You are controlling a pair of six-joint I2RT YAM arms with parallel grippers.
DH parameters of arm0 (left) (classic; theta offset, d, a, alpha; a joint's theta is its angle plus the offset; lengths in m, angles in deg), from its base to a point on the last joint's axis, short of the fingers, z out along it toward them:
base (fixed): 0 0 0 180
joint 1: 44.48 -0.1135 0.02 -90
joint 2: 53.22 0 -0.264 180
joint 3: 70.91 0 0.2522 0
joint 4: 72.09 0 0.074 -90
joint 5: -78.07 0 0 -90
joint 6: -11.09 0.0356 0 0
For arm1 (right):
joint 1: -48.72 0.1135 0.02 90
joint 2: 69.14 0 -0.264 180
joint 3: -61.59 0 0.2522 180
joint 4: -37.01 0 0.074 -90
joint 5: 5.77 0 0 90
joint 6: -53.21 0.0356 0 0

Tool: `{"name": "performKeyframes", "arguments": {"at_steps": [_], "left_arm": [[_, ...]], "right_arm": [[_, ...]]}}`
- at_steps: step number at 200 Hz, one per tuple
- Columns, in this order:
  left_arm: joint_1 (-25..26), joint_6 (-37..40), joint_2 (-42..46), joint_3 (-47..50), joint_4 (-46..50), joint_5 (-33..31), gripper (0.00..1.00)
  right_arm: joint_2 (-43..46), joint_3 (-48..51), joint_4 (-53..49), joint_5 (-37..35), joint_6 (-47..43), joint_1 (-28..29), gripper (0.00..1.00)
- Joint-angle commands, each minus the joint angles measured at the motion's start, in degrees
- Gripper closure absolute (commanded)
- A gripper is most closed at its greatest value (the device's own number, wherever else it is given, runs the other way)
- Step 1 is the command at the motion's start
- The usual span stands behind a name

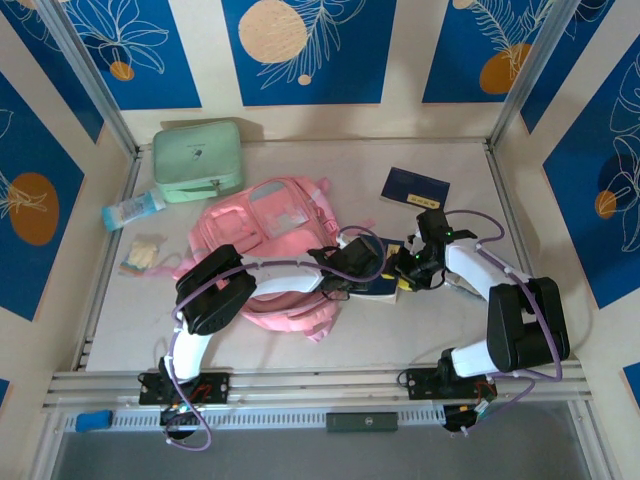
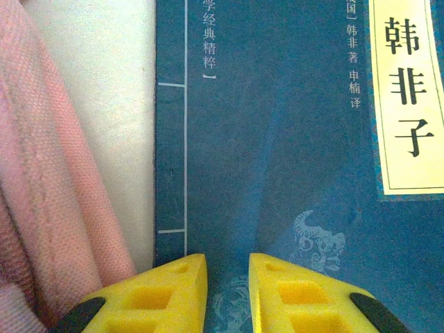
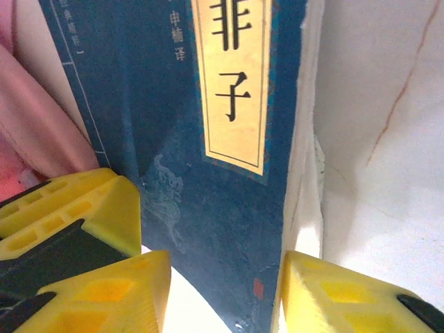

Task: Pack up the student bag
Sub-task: Pick up the book from the center of the table.

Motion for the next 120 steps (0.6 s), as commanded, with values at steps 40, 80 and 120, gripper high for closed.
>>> {"name": "performKeyframes", "arguments": {"at_steps": [40, 80, 120], "left_arm": [[0.0, -0.9, -3.8, 2.2, 2.0, 2.8, 0.75], [0.0, -0.8, -3.9, 1.8, 2.0, 3.5, 0.75], [-0.2, 0.2, -1.0, -0.3, 2.2, 4.8, 0.69]], "right_arm": [[-0.4, -2.1, 0.1, 3.6, -2.5, 0.4, 0.76], [-1.6, -2.6, 0.1, 4.4, -2.1, -0.1, 0.91], [2.1, -2.6, -0.2, 8.1, -1.3, -2.3, 1.00]]}}
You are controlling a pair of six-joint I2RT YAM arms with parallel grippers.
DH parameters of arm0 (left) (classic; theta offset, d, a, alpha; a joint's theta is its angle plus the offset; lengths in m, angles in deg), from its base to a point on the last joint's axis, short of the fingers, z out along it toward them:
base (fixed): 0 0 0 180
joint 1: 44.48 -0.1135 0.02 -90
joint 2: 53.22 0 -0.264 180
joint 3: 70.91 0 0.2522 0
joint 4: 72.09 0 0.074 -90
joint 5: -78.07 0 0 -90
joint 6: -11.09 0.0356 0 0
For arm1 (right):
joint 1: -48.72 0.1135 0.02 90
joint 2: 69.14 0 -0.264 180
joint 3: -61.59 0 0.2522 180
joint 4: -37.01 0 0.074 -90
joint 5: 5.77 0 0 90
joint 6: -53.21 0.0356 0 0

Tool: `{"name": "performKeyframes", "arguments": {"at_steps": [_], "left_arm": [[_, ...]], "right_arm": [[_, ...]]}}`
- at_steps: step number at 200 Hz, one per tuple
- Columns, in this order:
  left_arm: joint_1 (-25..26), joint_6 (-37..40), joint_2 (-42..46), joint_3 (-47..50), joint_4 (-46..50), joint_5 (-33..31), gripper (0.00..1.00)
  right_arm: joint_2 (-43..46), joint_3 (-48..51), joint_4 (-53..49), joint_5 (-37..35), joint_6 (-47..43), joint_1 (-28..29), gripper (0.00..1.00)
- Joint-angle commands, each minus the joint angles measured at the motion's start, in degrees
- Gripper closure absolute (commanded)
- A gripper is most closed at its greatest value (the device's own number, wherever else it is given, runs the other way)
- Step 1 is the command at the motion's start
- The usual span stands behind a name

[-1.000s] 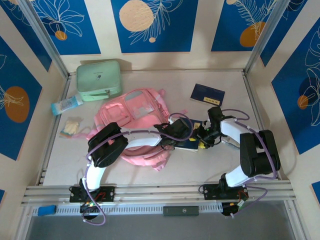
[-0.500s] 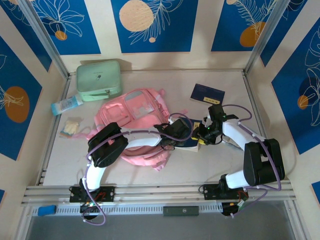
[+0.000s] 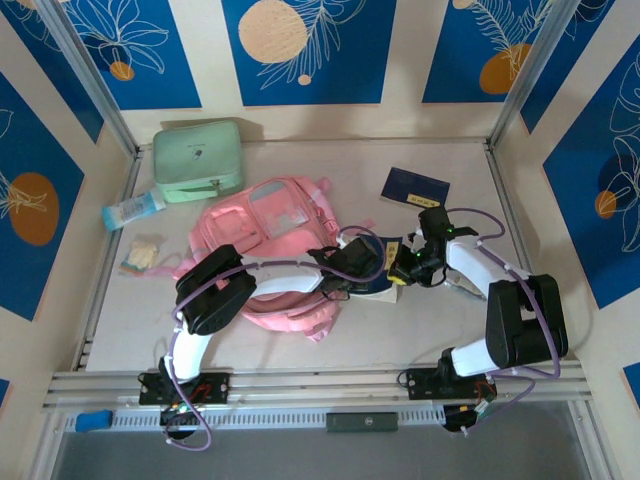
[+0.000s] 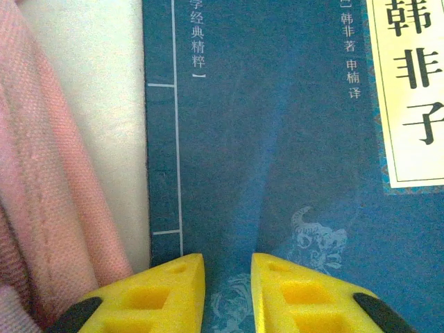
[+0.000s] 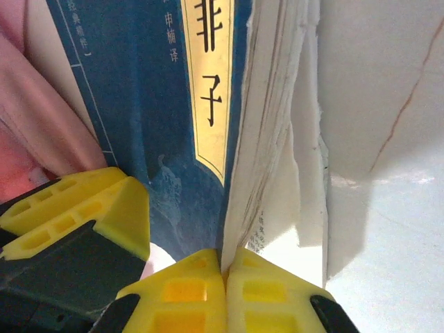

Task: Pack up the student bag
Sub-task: Pick up the book from the center of the table, then pass the book.

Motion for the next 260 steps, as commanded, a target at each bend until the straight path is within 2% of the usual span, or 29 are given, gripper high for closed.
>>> {"name": "performKeyframes", "arguments": {"at_steps": [1, 33, 53, 84, 117, 127, 151, 169, 194, 223, 260], "left_arm": [[-0.2, 0.2, -1.0, -0.5, 2.5, 4.5, 0.68], [-0.2, 0.9, 7.0, 1.7, -3.0, 7.7, 0.47], [-0.4, 1.0, 13.9, 6.2, -7.0, 8.4, 0.40], [-1.7, 3.8, 24.9, 11.5, -8.1, 10.9, 0.30], [-5.3, 6.3, 37.3, 17.8, -7.4, 14.2, 0.20], [-6.6, 7.9, 41.0, 19.8, -7.4, 15.8, 0.14], [-11.2, 8.6, 49.1, 24.2, -6.1, 18.6, 0.07], [-15.8, 7.6, 54.5, 27.7, -5.6, 21.4, 0.04], [-19.7, 6.2, 58.9, 30.6, -5.0, 23.9, 0.01], [-21.4, 2.2, 61.4, 34.1, -7.7, 24.0, 0.01], [-21.9, -2.9, 62.7, 37.3, -13.1, 24.4, 0.06]], "right_arm": [[3.1, -1.3, 0.8, 6.2, 0.0, -1.0, 1.00], [8.5, -3.3, -2.8, 6.7, -0.4, -3.3, 1.00], [12.5, -5.7, -6.6, 5.6, -0.9, -3.8, 1.00], [18.2, -10.2, -10.8, 6.8, -1.5, -3.3, 1.00], [20.1, -15.6, -13.5, 11.2, -2.7, -0.5, 1.00], [20.1, -17.2, -13.7, 13.0, -3.2, 1.2, 1.00], [19.9, -20.7, -13.2, 15.0, -4.8, 6.5, 1.00], [19.4, -21.7, -11.5, 16.9, -4.7, 10.4, 1.00], [18.6, -21.0, -5.6, 20.3, -2.8, 16.3, 1.00], [16.7, -20.6, 0.1, 20.1, -0.5, 21.7, 1.00], [15.1, -18.8, 6.9, 21.0, 2.4, 24.6, 1.00]]}}
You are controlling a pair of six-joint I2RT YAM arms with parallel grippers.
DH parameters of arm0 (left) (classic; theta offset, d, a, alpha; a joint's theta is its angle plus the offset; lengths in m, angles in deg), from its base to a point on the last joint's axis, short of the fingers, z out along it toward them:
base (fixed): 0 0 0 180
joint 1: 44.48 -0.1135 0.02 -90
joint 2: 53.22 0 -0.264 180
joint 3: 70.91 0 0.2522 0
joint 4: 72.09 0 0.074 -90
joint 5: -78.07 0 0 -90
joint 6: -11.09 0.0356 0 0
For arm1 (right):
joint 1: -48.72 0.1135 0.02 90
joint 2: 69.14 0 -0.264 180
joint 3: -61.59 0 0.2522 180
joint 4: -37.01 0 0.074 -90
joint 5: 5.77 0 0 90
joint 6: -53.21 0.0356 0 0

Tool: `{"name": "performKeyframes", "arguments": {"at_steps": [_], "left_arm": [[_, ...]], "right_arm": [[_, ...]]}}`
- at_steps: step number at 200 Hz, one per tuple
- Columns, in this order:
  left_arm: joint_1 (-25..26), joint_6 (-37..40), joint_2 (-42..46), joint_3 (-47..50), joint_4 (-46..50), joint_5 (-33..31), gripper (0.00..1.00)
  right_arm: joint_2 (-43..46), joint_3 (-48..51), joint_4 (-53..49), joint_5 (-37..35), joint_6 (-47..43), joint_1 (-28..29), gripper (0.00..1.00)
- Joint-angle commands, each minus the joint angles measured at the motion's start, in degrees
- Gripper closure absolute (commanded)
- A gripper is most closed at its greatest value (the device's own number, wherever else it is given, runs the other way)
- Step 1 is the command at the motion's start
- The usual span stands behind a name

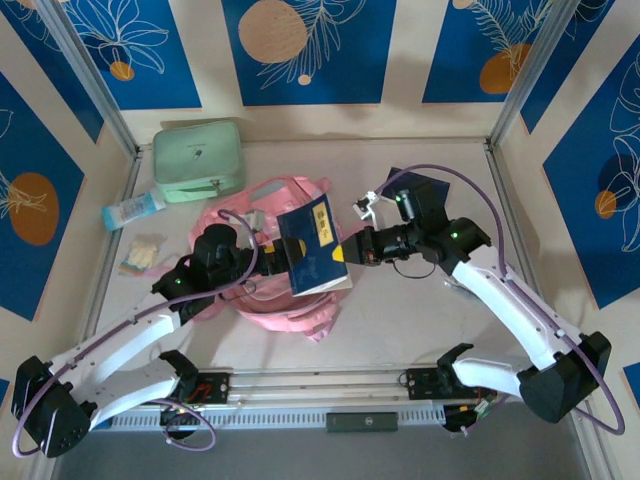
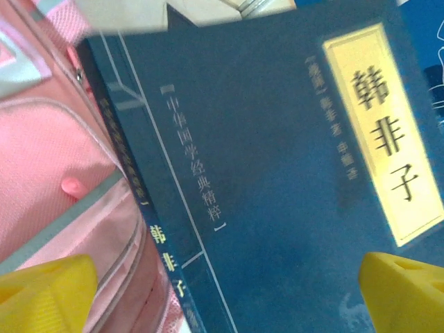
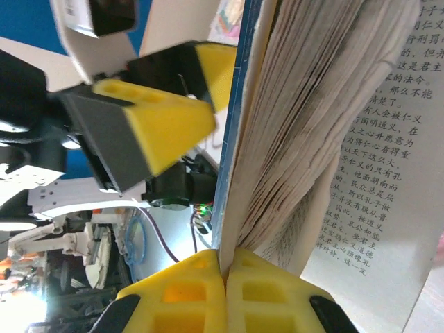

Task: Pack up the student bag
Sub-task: Pass the book.

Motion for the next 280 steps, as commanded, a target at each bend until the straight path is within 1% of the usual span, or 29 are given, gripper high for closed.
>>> {"name": "performKeyframes", "arguments": {"at_steps": [1, 19, 41, 72, 88, 106, 126, 149, 156, 165, 182, 205, 220, 230, 247, 264, 280], "left_arm": [[-0.8, -4.3, 1.3, 1.3, -4.3, 1.9, 0.06], [-0.8, -6.4, 1.3, 2.5, -7.4, 2.6, 0.11], [-0.7, -10.0, 1.1, 4.4, -15.4, 4.9, 0.21], [-0.7, -9.8, 1.2, 3.4, -15.6, 5.5, 0.34], [-0.7, -9.7, 1.4, 2.7, -14.8, 5.4, 0.45], [-0.7, -9.7, 1.4, 2.7, -15.6, 5.8, 0.54], [-0.7, -10.9, 0.3, 3.3, -16.8, 5.6, 0.69], [-0.8, -11.7, -0.7, 3.0, -18.2, 6.0, 0.82], [-0.7, -11.4, -0.8, 2.7, -18.0, 5.8, 0.86], [-0.7, -11.2, -1.0, 2.4, -18.0, 5.5, 0.92], [-0.8, -11.5, -1.3, 1.5, -18.2, 4.8, 1.00], [-0.8, -12.4, -2.3, -0.2, -20.4, 5.9, 1.00], [-0.7, -14.2, -3.4, -1.0, -24.1, 6.7, 1.00], [-0.7, -15.9, -4.5, -1.5, -27.2, 7.7, 1.00], [-0.5, -18.4, -6.7, -2.6, -32.4, 9.5, 1.00], [-0.4, -19.6, -8.6, -3.2, -36.4, 9.8, 1.00], [-0.4, -20.2, -10.3, -3.6, -36.6, 9.6, 1.00]], "right_arm": [[-0.3, 1.1, 7.5, 3.2, 2.3, 1.0, 1.00], [-0.4, 2.7, 10.7, 3.5, 3.2, 1.0, 1.00], [-1.3, 5.3, 13.6, 3.7, 4.3, 0.9, 1.00], [-2.4, 7.0, 13.6, 3.6, 2.9, 0.2, 1.00], [-2.3, 7.9, 13.1, 2.7, 2.7, -0.7, 1.00], [-2.5, 8.7, 13.1, 3.2, 2.6, -1.8, 1.00], [-3.0, 9.4, 13.1, 4.0, 2.0, -2.2, 1.00], [-3.2, 9.6, 12.6, 3.6, 1.7, -2.5, 1.00], [-3.3, 9.4, 11.8, 3.4, 1.4, -2.7, 0.98], [-3.2, 9.5, 11.1, 3.3, 0.7, -3.0, 0.93], [-2.7, 9.9, 9.5, 2.7, 0.3, -4.2, 0.78], [-1.3, 11.7, 9.6, 5.7, 1.0, -7.5, 0.41], [-0.2, 13.2, 11.2, 9.1, 2.0, -9.8, 0.25], [0.1, 13.8, 12.1, 11.5, 2.7, -11.0, 0.18], [-0.2, 15.4, 16.6, 16.3, 6.0, -11.9, 0.11], [-1.5, 16.0, 22.3, 20.7, 9.9, -11.8, 0.07], [-1.8, 16.6, 29.5, 23.4, 14.3, -10.9, 0.06]]}}
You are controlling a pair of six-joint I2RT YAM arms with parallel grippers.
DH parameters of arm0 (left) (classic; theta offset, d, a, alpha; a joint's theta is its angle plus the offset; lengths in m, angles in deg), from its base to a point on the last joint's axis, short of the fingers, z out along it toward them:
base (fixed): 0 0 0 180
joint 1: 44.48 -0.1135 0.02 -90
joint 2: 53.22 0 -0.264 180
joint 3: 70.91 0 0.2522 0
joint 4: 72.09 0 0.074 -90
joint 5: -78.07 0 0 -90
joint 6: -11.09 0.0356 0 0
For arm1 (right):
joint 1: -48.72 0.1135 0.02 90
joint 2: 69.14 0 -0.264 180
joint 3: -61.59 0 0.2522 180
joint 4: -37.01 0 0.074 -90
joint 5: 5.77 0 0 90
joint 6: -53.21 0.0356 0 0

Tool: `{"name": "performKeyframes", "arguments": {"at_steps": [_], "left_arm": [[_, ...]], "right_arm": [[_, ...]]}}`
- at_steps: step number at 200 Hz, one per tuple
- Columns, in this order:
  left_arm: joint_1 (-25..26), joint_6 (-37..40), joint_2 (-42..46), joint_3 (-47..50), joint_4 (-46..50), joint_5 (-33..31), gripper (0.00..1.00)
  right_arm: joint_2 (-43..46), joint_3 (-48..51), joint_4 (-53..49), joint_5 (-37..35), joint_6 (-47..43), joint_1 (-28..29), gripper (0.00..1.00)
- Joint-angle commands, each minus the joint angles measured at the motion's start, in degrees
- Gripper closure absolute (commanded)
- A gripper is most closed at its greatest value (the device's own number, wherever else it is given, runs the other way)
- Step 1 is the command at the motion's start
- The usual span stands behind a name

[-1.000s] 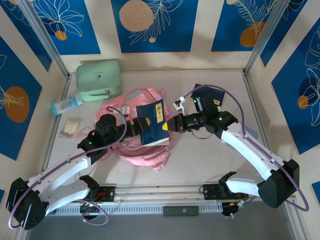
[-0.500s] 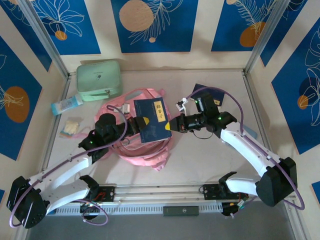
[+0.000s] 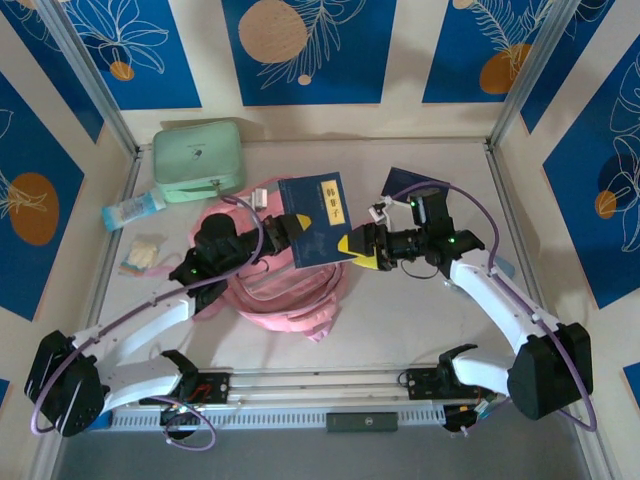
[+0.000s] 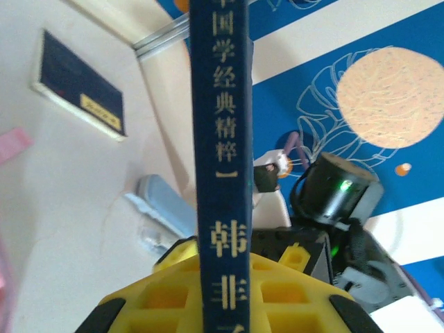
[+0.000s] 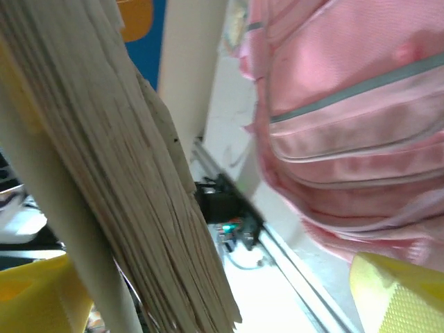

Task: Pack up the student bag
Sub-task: Pass the book.

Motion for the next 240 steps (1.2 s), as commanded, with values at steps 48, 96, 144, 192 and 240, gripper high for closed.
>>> {"name": "performKeyframes", "arguments": {"at_steps": [48, 96, 144, 192, 240], "left_arm": [[0.3, 2.2, -0.3, -3.0, 1.7, -1.7, 1.00], [0.2, 3.8, 0.2, -2.4, 5.7, -2.9, 1.00], [0.3, 6.9, 0.4, -3.4, 10.0, 0.0, 1.00], [0.2, 18.9, 1.7, -7.8, 27.3, -0.9, 0.61], [1.7, 37.1, -0.4, -13.7, 55.6, -13.2, 0.57]], "right_arm": [[3.0, 0.3, 14.4, 8.5, 10.3, 0.5, 0.15], [2.5, 0.4, 11.0, 5.8, 7.7, 0.5, 0.48], [2.1, -0.8, 5.9, 1.6, 4.5, -0.2, 0.84], [4.7, -1.6, -2.1, -1.2, 0.4, -2.7, 1.00], [6.8, -3.9, -16.8, -4.6, -4.6, -8.6, 1.00]]}}
